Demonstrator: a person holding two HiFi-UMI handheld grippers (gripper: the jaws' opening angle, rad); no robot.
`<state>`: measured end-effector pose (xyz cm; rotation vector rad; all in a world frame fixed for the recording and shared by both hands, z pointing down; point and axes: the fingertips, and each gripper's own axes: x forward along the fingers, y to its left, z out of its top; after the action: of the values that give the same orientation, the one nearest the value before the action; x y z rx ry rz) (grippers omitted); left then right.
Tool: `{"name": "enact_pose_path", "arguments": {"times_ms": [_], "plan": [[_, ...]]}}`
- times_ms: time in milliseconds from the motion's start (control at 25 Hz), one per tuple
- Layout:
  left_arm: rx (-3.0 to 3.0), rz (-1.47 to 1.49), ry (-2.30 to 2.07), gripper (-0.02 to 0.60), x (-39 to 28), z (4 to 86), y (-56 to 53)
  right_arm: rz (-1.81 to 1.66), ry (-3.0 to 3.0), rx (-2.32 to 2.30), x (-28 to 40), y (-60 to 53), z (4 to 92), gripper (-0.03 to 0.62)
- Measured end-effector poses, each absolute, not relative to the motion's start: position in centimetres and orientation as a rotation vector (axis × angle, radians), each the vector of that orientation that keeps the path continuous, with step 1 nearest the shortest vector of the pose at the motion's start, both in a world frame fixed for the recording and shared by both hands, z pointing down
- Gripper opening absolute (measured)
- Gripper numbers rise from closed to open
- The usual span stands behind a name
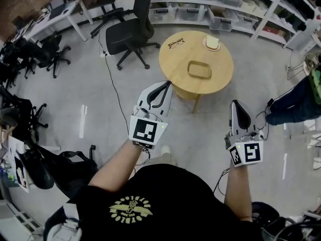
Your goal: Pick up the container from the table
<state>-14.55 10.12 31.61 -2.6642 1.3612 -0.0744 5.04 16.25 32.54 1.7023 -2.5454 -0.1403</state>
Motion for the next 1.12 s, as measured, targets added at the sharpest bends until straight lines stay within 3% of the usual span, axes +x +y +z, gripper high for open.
{"name": "enact_pose_path", "arguments": {"times_ms": [1120], "plan": [[-2.758,-0.055,1.286,0.018,-16.6,31.5,3.7,-0.155,-2.468,1.778,3.0,11.7,30.6,0.015]]}}
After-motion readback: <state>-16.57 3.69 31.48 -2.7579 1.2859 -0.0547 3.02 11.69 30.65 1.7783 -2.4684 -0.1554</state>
